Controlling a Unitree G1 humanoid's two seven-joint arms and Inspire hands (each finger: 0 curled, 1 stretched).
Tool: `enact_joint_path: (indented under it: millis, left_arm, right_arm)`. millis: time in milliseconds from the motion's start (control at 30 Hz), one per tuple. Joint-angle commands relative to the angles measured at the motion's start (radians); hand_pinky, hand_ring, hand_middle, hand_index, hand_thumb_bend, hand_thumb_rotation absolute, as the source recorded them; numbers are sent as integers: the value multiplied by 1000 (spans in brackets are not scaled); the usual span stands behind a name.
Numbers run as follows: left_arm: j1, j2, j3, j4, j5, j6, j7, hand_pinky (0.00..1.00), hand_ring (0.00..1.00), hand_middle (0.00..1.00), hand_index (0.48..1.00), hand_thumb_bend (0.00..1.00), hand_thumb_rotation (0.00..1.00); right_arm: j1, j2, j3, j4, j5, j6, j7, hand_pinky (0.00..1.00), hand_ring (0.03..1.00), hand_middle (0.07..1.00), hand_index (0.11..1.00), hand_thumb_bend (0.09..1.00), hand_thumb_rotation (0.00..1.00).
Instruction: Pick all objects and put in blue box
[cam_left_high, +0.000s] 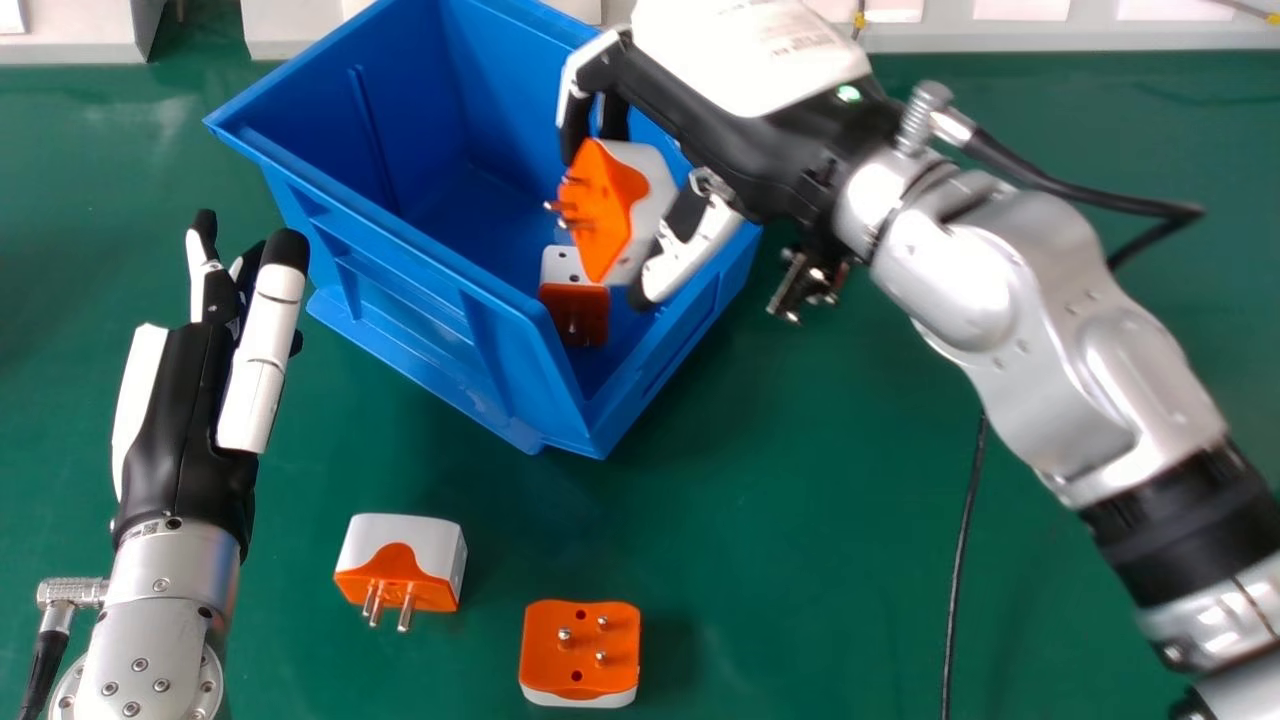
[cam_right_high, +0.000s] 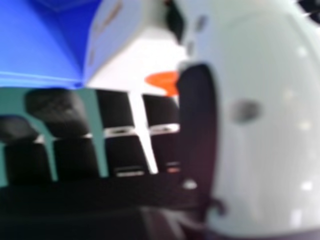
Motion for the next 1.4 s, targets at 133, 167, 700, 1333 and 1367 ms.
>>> enact_joint_path:
  millis: [133,167,700,1333,1367]
  left_arm:
    - [3,-8,-1,-29,-6,-17,4,883,961,970,988,643,1000]
    - [6,-9,0,-32,-8,-16,3,883,961,970,988,645,1000]
    - [24,-9,3,-47,-21,-13,-5,885,962,971,988,641,1000]
    - [32,-10,-5,-82,-11,15,-3,885,966,973,991,648,1000]
    - [32,-11,-8,-83,-7,14,-1,885,966,973,991,648,1000]
  right_arm:
    - [-189,101,57,241,-40,-2,-105,96,149,465,486,516,0]
    - [-215,116,68,291,-47,-7,-124,92,146,466,486,516,0]
    - [-457,250,208,854,-116,-57,-416,73,120,469,487,523,0]
    - [-482,274,286,951,-126,-32,-424,123,180,487,481,520,0]
    - [-476,275,272,951,-109,-40,-427,123,180,487,481,520,0]
